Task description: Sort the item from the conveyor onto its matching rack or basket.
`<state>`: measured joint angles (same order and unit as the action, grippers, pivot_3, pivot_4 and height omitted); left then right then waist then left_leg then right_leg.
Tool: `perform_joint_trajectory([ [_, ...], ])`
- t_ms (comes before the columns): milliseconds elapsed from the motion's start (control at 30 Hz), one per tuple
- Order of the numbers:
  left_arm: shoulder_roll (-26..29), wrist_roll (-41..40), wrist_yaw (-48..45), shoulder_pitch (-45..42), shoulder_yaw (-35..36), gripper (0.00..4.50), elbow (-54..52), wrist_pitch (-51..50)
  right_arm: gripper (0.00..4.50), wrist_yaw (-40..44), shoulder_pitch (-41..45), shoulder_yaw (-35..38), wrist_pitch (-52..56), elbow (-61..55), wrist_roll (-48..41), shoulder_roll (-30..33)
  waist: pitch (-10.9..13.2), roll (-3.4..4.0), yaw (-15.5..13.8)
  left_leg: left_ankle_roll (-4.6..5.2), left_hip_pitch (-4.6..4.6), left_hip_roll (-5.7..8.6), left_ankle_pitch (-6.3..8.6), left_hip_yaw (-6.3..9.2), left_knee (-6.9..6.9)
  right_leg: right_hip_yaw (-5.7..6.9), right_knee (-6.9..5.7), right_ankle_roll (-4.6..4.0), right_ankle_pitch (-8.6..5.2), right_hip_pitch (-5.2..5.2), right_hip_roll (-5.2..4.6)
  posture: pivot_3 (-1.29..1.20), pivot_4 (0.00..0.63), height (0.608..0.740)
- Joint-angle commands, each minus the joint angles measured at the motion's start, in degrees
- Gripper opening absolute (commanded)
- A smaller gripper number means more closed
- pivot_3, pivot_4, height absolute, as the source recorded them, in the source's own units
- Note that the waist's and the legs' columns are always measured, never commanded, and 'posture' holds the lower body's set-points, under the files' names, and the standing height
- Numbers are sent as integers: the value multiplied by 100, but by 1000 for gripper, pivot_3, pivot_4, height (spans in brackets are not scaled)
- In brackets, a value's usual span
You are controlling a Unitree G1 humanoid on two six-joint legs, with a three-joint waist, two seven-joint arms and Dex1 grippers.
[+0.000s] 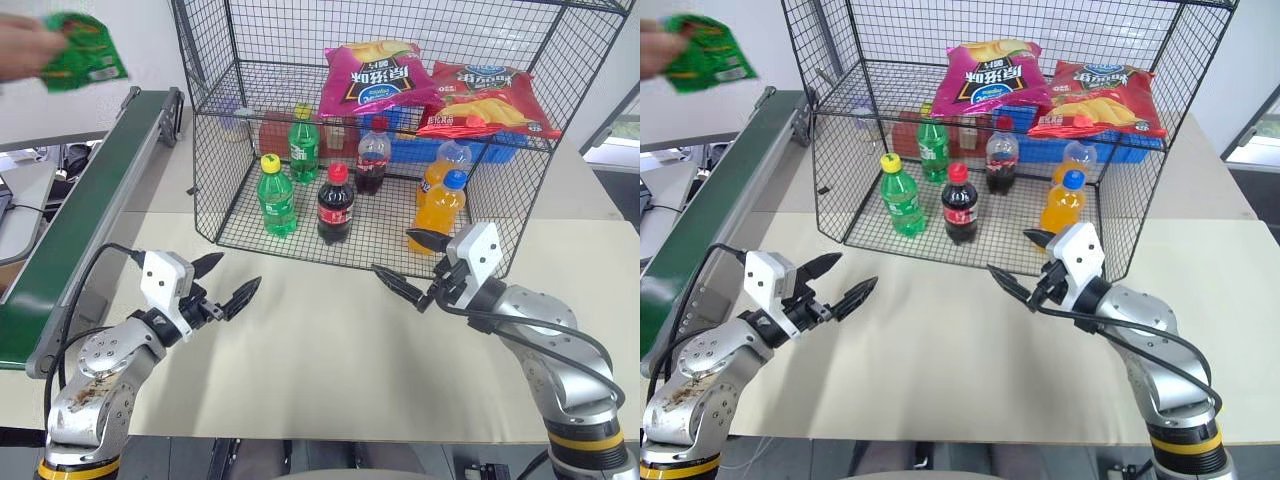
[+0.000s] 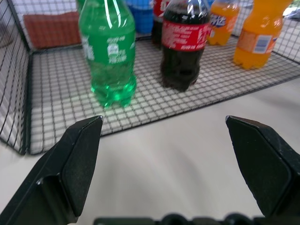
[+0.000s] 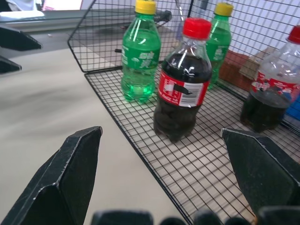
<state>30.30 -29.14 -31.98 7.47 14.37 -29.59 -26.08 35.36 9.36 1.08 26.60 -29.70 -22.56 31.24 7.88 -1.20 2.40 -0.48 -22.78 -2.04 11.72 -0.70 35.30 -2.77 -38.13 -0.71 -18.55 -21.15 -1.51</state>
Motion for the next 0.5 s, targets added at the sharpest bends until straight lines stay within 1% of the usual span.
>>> perform_joint_trajectory([
  [33,-22,-4,156,197,295,4465,-403,121,4500,90,287,-85,-43,23,-69,-60,0,0,-2,0,0,0,0,0,0,-1,0,0,0,0,0,0,150,740],
  [200,-56,-62,261,493,388,4465,-648,88,4500,158,496,-203,-41,155,-81,-133,0,0,-30,0,-1,3,0,1,0,-2,2,0,0,2,-4,0,150,740],
  [500,-67,-85,402,931,602,4465,-858,-2,4500,419,759,-341,131,209,-220,-88,0,0,-13,0,0,1,0,1,0,-2,2,0,0,1,-3,0,150,740],
])
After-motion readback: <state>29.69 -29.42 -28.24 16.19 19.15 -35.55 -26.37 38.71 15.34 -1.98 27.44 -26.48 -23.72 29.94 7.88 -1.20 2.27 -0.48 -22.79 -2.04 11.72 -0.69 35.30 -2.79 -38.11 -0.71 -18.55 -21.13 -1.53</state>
